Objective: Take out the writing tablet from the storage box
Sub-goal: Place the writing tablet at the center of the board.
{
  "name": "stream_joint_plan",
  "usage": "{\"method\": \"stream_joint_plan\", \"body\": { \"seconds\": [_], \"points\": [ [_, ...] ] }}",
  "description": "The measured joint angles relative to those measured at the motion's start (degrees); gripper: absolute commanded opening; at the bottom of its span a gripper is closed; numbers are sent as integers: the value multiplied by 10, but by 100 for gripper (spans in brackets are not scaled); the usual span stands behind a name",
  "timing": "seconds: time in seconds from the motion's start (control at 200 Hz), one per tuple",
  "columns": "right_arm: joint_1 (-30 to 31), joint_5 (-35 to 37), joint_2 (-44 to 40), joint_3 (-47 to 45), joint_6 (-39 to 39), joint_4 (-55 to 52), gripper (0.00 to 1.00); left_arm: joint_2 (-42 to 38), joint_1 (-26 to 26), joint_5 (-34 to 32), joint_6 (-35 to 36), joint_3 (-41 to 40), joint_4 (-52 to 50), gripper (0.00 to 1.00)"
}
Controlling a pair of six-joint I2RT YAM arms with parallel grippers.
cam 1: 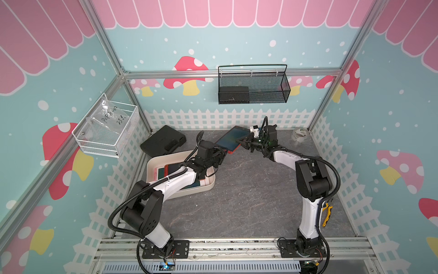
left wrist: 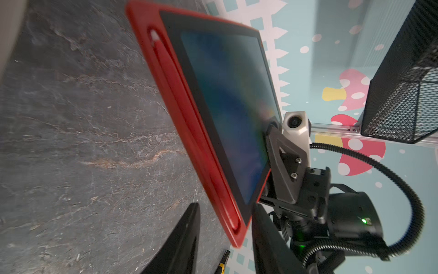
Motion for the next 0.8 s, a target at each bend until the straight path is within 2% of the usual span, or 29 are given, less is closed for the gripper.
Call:
{"method": "stream_joint_plan", "body": {
  "seconds": [0.28, 0.5, 0.68, 0.801],
  "points": [
    [-30, -47, 99, 101, -81, -79, 0, -83, 70, -12, 36, -50, -54, 40],
    [-33, -85, 196, 268, -206, -220, 1, -154, 114, -47, 93, -48, -131, 40],
    [-35, -120, 292, 446, -328, -362, 2, -202, 141, -72, 128, -48, -178, 41],
    [-38, -134, 329, 495, -386, -423, 2, -217, 154, -88, 147, -48, -211, 41]
  ]
}}
